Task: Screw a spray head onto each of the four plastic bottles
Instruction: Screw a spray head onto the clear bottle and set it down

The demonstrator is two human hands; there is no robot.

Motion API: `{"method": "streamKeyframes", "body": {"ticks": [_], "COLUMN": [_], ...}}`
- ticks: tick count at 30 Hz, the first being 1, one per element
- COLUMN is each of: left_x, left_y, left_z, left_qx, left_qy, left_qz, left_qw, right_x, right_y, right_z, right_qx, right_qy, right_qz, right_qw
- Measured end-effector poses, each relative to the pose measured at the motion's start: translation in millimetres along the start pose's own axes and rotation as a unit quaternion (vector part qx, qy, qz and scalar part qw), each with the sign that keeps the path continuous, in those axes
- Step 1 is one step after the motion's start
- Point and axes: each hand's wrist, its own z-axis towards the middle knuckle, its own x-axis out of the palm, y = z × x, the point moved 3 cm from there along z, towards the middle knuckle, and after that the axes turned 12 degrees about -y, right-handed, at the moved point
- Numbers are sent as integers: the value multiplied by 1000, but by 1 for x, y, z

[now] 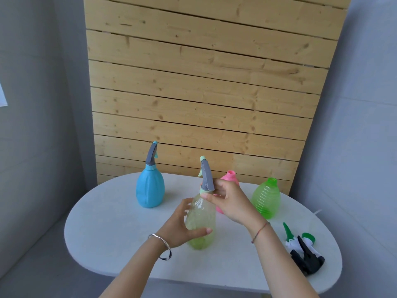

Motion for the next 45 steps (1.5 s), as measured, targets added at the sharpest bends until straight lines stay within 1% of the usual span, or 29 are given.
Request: {"method": "streamKeyframes", "body": {"ticks": [1,3,5,10,13,15,17,20,23,25,26,27,30,31,33,36,37,38,41,42,45], "left_x": [-5,-18,-29,-33,-29,-31,-37,-44,-42,-42,-42,-43,-44,-43,-43,-44,-45,-44,-45,-45,-46], "left_y": [-5,-20,-38,-65,-76,-77,-78,-81,-85,-86,-87,-88,-89,-89,-88,-86,-86,-86,-85,-85,-84], "left_z": [3,13,23,43,48,46,45,43,41,40,40,40,39,39,40,40,40,40,39,39,40], "left_qx": [-1,-13,-18,7,63,96,114,151,197,206,209,213,219,221,220,216,218,220,221,221,221], "left_qy": [-21,-81,-112,-96,-80,-92,-122,-148,-144,-130,-122,-118,-116,-117,-118,-118,-117,-117,-112,-112,-106], "left_qz": [-7,-60,-109,-135,-161,-182,-200,-181,-142,-137,-136,-133,-130,-132,-135,-138,-137,-136,-141,-143,-144], "left_qw": [1000,995,988,986,982,974,966,960,959,960,961,961,960,959,959,959,959,959,958,958,959], "right_x": [1,0,0,0,0,0,2,5,8,12,13,13,7,4,4,12,12,11,7,8,14], "right_y": [-1,-3,-5,-9,-9,-8,-10,-12,-14,-16,-16,-17,-20,-21,-22,-22,-23,-23,-22,-22,-21], "right_z": [0,0,0,1,3,3,3,4,4,4,4,4,2,1,0,0,0,1,-1,0,1], "right_qx": [5,18,23,21,16,15,13,11,12,4,2,3,34,40,39,29,27,27,32,32,14], "right_qy": [8,25,38,58,65,65,53,30,-29,-72,-81,-72,31,48,29,-49,-56,-45,27,25,-52], "right_qz": [3,16,32,62,79,91,105,123,133,117,112,115,146,150,149,147,149,149,155,153,136], "right_qw": [1000,999,998,996,995,994,993,992,991,991,990,991,988,987,988,987,987,987,987,987,989]}}
